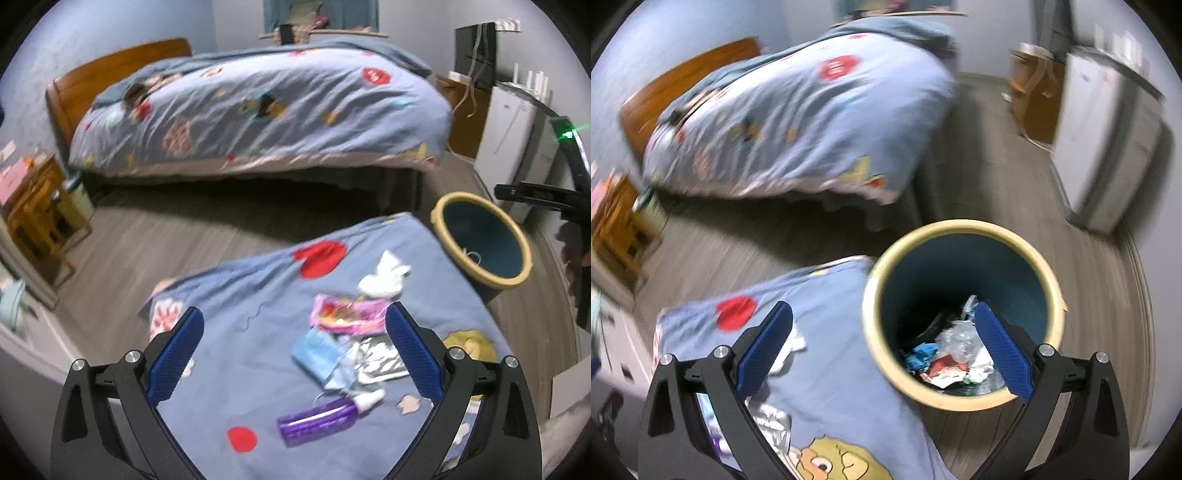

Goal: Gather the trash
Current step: 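Move both grippers back above the trash pile, then grasp the second blue face mask with the left gripper while the right gripper grasps a white tissue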

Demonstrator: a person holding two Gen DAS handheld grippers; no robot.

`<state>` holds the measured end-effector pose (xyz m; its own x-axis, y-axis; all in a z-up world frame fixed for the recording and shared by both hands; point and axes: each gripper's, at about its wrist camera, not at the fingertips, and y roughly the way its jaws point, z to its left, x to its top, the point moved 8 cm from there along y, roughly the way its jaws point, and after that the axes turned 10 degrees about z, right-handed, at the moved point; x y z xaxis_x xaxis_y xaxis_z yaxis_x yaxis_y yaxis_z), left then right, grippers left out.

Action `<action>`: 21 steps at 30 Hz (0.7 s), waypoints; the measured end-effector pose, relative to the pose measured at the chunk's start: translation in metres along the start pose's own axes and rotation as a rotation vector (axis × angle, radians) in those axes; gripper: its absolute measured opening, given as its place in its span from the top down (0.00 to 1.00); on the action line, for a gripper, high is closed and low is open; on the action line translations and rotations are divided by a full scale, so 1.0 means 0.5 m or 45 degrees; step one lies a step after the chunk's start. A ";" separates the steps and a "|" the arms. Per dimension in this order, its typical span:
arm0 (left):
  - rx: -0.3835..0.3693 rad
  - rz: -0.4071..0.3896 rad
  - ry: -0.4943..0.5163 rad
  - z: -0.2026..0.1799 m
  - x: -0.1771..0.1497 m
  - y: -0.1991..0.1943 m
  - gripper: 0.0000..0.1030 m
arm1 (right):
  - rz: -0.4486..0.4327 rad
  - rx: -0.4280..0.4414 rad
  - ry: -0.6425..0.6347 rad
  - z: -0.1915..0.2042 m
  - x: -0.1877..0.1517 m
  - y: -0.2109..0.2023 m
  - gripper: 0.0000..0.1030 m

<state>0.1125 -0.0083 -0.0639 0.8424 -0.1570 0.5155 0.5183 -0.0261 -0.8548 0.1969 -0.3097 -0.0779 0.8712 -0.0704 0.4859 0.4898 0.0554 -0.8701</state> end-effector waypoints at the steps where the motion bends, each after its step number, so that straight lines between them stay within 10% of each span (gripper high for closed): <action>1: -0.003 0.022 -0.020 0.014 -0.009 0.012 0.05 | 0.012 0.000 -0.060 0.024 -0.008 0.006 0.06; 9: 0.055 0.148 0.000 0.050 -0.047 0.100 0.05 | 0.186 0.023 -0.237 0.156 -0.064 0.080 0.06; 21: -0.054 0.311 0.060 -0.025 -0.092 0.230 0.05 | 0.370 0.099 0.039 0.174 -0.087 0.190 0.06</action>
<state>0.1313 -0.0166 -0.1870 0.9336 -0.2093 0.2907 0.2925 -0.0228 -0.9560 0.2084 -0.2149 -0.1746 0.9744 -0.0707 0.2136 0.2222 0.1538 -0.9628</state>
